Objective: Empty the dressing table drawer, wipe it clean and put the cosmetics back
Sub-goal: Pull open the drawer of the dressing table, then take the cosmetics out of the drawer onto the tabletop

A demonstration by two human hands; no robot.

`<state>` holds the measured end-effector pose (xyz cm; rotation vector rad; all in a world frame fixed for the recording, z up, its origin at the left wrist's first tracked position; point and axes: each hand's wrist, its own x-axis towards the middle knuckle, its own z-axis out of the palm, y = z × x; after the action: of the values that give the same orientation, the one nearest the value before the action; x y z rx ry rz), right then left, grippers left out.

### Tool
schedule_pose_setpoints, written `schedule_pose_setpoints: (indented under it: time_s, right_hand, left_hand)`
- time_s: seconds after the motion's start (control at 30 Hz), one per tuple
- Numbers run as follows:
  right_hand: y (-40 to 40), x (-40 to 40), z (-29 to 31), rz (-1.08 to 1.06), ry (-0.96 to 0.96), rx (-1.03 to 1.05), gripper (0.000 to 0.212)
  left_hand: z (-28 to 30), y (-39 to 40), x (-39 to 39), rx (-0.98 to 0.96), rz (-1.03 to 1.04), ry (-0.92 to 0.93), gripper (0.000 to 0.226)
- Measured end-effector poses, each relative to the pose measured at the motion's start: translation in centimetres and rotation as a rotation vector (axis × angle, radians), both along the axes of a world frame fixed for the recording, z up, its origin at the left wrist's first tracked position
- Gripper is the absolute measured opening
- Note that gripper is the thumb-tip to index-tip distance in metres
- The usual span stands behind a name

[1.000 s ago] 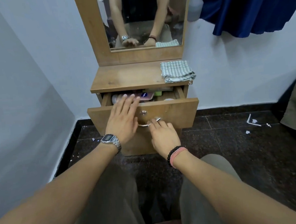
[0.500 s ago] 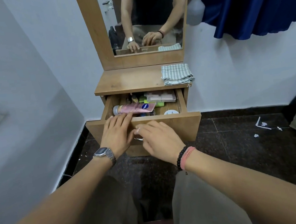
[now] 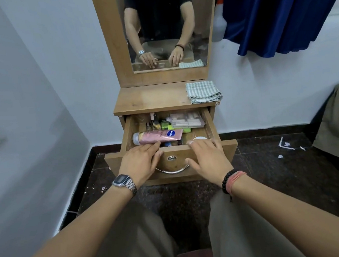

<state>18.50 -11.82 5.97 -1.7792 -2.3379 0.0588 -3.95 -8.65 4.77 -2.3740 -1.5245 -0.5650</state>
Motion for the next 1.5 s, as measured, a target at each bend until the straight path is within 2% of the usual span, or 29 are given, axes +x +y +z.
schedule_pose_setpoints:
  time_s: [0.27, 0.47, 0.63, 0.83, 1.0, 1.27, 1.5]
  right_hand:
    - [0.2, -1.3, -0.3, -0.087, 0.082, -0.078, 0.029]
    - [-1.0, -1.5, -0.8, -0.067, 0.002, -0.048, 0.066]
    - [-2.0, -0.7, -0.5, 0.000, -0.060, -0.066, 0.077]
    - [-2.7, -0.4, -0.6, 0.036, -0.076, -0.079, 0.071]
    - [-3.6, 0.6, -0.2, 0.104, -0.038, -0.113, 0.047]
    - [-4.1, 1.1, 0.4, 0.153, -0.005, -0.154, 0.054]
    - [-3.5, 2.4, 2.6, 0.229, -0.035, -0.330, 0.060]
  left_hand:
    - [-0.8, 0.0, -0.9, 0.035, -0.123, -0.064, 0.046]
    - [-1.3, -1.1, -0.2, 0.078, -0.052, -0.042, 0.032]
    - [-1.4, -2.4, 0.2, 0.088, -0.032, -0.053, 0.036]
    - [-1.2, -3.4, 0.2, 0.078, -0.034, -0.059, 0.039]
    - [-1.0, -4.5, 0.4, 0.063, -0.053, -0.059, 0.036]
    - [-0.9, -5.2, 0.5, -0.014, -0.044, -0.059, 0.041]
    - [-0.3, -4.8, 0.1, -0.156, -0.041, -0.088, 0.050]
